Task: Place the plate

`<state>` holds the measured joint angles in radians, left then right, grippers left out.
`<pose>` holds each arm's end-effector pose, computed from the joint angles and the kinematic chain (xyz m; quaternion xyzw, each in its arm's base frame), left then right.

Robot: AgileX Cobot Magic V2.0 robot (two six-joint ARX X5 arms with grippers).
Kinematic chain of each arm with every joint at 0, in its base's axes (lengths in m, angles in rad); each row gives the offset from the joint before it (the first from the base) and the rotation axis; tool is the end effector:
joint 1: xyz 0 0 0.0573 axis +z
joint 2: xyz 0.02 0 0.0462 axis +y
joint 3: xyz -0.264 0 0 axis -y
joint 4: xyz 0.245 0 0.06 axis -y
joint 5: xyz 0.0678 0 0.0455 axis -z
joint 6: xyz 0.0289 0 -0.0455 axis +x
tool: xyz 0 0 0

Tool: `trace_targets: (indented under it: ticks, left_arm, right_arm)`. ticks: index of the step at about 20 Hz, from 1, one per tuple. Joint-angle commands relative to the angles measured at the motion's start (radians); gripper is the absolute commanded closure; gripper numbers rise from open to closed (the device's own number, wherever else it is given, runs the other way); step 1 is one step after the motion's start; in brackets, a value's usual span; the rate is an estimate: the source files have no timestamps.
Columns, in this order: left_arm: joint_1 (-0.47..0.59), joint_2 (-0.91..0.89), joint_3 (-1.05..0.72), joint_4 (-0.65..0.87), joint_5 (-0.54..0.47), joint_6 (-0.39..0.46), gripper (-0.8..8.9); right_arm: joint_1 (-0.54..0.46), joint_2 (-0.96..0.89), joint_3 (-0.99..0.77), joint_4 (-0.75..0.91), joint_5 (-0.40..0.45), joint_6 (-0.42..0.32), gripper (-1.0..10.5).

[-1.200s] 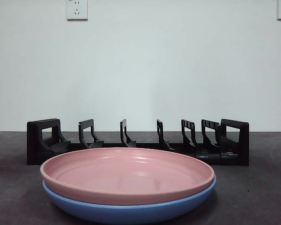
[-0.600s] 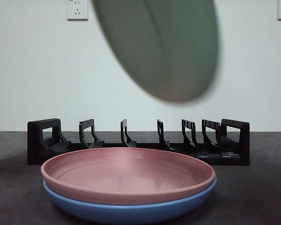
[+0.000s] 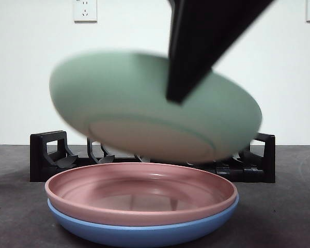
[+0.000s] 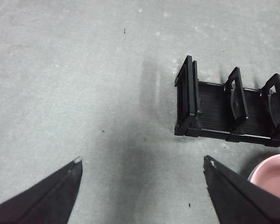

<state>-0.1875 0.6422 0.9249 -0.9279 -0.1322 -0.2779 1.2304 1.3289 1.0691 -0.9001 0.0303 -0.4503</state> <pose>0.1031 -0.0157 0.3296 -0.0813 0.3136 0.0174 0.9459 0.0835 0.2331 0.2662 -0.4690 0.3260 0.5593 0.6008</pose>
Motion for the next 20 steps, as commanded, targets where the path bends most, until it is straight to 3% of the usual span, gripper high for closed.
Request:
trace_targets:
  ticks: [1,16,20]
  left_arm:
    - [-0.001,0.005,0.013,0.008,-0.003,-0.003,4.08]
    - [-0.001,0.005,0.013,0.008,-0.003,-0.003,4.07]
    - [-0.001,0.005,0.013,0.007,-0.003,-0.003,4.07]
  right_arm:
    - [0.016,0.048,0.021,-0.009,0.005,-0.041,9.4]
    - [0.016,0.227,0.021,0.047,0.025,-0.085,9.3]
    - [0.016,0.227,0.021,0.051,0.023,-0.062,8.3]
